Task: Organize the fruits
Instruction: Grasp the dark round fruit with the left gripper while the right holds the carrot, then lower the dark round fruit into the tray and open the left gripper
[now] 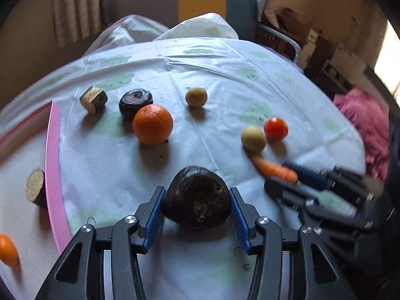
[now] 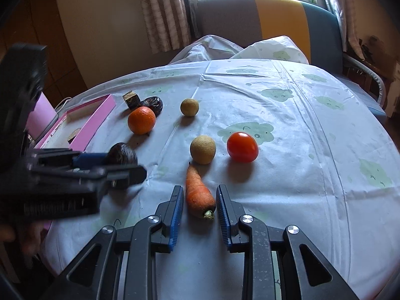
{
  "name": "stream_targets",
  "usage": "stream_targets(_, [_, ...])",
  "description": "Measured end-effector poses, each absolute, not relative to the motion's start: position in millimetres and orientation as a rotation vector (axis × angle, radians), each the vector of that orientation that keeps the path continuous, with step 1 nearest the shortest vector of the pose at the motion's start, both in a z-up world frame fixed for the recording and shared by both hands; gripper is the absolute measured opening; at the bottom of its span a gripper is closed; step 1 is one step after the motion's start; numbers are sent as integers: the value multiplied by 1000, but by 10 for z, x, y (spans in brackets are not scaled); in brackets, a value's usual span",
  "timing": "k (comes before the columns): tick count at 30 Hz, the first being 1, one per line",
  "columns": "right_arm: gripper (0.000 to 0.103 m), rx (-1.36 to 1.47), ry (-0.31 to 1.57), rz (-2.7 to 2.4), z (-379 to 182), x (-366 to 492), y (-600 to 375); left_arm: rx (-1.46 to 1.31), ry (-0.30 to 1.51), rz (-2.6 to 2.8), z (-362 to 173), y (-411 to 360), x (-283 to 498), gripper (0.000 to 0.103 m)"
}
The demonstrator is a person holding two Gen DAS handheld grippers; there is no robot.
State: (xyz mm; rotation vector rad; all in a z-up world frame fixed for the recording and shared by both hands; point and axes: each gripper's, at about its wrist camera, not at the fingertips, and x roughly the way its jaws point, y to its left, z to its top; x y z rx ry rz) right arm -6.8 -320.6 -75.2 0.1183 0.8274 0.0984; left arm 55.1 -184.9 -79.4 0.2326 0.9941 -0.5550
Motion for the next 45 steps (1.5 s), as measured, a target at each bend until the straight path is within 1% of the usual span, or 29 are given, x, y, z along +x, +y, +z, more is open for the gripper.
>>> stream_targets(6, [27, 100, 821, 58, -749, -80, -3156, 202, 1003, -550, -783, -1795, 576, 50])
stream_targets(7, [24, 97, 821, 43, -747, -83, -3147, 203, 1005, -546, -775, -1790, 570, 49])
stream_targets(13, [24, 82, 827, 13, -745, -72, -3110, 166, 1014, -543, -706, -1625, 455, 49])
stream_targets(19, [23, 41, 838, -22, -730, -69, -3025, 111, 935, -528, -382, -1309, 336, 49])
stream_targets(24, [23, 34, 842, -32, -729, -70, -3016, 31, 870, -441, -126, -837, 423, 49])
stream_targets(29, [23, 19, 846, -56, -725, -74, -2971, -18, 896, -261, -225, -247, 677, 50])
stream_targets(34, [22, -10, 856, -78, -717, -64, -2913, -38, 916, -143, -344, 167, 851, 50])
stream_targets(40, [22, -14, 868, -84, -708, -72, -2858, -46, 887, -69, -324, 343, 956, 50])
stream_targets(45, [22, -13, 878, -91, -704, -75, -2823, -44, 869, -93, -251, 270, 885, 52])
